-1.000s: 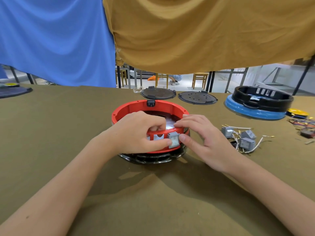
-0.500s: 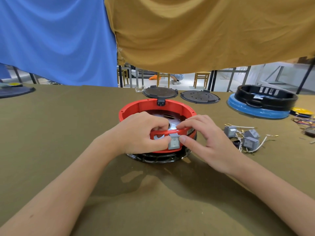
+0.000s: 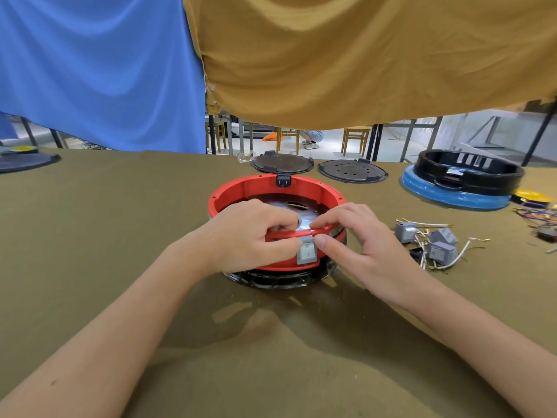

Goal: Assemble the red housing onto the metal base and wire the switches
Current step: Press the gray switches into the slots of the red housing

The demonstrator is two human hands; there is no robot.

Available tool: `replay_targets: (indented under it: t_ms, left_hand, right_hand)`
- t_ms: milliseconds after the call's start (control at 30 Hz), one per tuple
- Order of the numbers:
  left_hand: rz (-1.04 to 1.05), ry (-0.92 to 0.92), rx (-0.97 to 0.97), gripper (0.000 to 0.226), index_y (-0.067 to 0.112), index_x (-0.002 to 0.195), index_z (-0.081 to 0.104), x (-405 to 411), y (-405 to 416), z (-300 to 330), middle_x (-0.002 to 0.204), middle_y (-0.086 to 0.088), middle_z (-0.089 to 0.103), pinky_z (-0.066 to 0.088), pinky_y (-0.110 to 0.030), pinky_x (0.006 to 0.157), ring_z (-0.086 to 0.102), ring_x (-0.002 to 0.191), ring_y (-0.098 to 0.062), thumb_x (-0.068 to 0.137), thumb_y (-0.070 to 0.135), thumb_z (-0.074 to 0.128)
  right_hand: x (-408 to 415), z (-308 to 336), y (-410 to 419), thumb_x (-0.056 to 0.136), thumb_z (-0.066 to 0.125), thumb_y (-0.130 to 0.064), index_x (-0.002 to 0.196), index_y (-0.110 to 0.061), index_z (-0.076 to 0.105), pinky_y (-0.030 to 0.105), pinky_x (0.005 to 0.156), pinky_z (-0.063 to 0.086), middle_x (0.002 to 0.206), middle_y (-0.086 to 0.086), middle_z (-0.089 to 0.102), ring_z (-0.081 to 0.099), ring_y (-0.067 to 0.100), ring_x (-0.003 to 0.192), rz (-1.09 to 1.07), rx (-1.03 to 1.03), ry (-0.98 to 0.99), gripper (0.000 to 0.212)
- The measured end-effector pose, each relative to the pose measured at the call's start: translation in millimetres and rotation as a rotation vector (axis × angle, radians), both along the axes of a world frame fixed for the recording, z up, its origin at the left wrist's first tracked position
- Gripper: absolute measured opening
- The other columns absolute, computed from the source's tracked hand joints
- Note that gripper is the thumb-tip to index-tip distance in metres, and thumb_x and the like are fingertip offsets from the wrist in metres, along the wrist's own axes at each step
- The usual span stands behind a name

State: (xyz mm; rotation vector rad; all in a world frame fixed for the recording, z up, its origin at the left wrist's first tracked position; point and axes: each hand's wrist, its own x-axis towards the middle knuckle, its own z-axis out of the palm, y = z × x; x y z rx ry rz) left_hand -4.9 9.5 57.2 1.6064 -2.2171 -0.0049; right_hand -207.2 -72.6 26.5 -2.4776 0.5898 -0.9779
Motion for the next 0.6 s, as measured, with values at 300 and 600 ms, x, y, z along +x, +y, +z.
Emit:
replay_targets:
  t_ms: [300, 600]
  left_hand:
    - [0.01, 0.016, 0.047, 0.035, 0.015, 0.066, 0.041, -1.1, 0.8, 1.4, 0.06, -0.004, 0.043, 0.036, -0.045, 0.059, 0.036, 0.054, -0.011, 0.09, 0.04, 0.045]
    - [0.006, 0.027, 0.083, 0.033, 0.019, 0.065, 0.038, -2.6, 1.8, 3.3, 0.058, 0.006, 0.038, 0.034, -0.041, 0.058, 0.035, 0.054, -0.01, 0.089, 0.041, 0.045]
  right_hand:
    - [1.7, 0.5, 1.1, 0.094, 0.061, -0.027, 0.108, -0.021, 0.067, 0.013, 0.092, 0.035, 0.106, -0.017, 0.058, 0.046, 0.004, 0.112, -0.007, 0.009, -0.002, 0.017]
    - [1.4, 1.4, 0.8, 0.094, 0.06, -0.028, 0.109, -0.023, 0.066, 0.014, 0.094, 0.036, 0.107, -0.019, 0.057, 0.045, 0.001, 0.114, 0.001, 0.034, 0.008, 0.017]
